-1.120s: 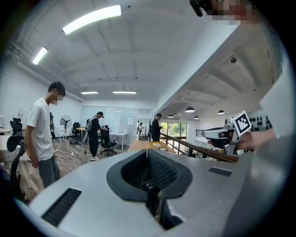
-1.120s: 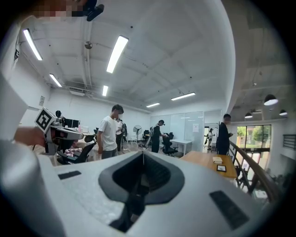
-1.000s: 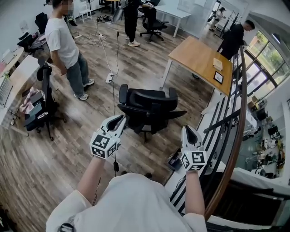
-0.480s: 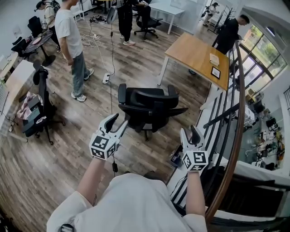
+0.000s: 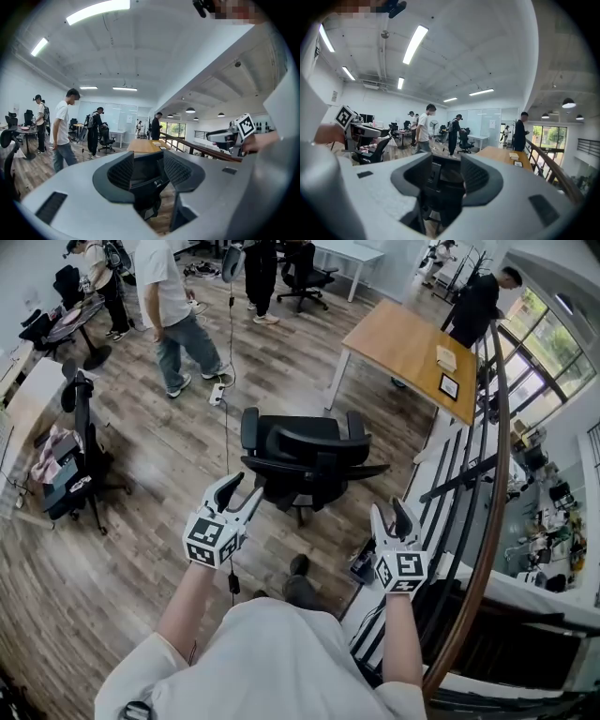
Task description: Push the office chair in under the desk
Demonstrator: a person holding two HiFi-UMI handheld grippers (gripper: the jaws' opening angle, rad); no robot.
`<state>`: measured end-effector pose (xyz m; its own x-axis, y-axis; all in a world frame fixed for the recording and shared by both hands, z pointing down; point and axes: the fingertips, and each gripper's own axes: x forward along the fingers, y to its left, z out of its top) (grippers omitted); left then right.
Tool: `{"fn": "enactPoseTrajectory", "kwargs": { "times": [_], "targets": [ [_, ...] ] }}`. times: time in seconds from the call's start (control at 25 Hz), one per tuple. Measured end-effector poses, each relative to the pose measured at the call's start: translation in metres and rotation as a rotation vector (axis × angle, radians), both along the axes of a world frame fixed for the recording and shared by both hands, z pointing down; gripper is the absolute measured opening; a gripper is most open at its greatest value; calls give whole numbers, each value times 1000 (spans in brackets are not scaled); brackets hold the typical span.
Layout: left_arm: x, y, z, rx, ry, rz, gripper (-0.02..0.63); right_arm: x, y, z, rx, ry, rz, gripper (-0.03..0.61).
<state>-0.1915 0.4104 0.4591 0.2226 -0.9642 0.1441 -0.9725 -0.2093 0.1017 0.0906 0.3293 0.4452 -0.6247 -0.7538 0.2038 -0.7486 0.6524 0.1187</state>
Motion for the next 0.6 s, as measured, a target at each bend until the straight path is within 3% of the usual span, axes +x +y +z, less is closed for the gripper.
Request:
{"fn": "enactPoseTrajectory", "kwargs": {
  "times": [0.36, 0.6],
  "targets": [
    [-5, -53, 16, -31, -12, -16, 194, -15, -64, 26, -41, 9, -51, 175],
    [-8, -84, 38, -77, -61, -14, 195, -18, -111, 47, -79, 83, -126, 175]
  ]
}}
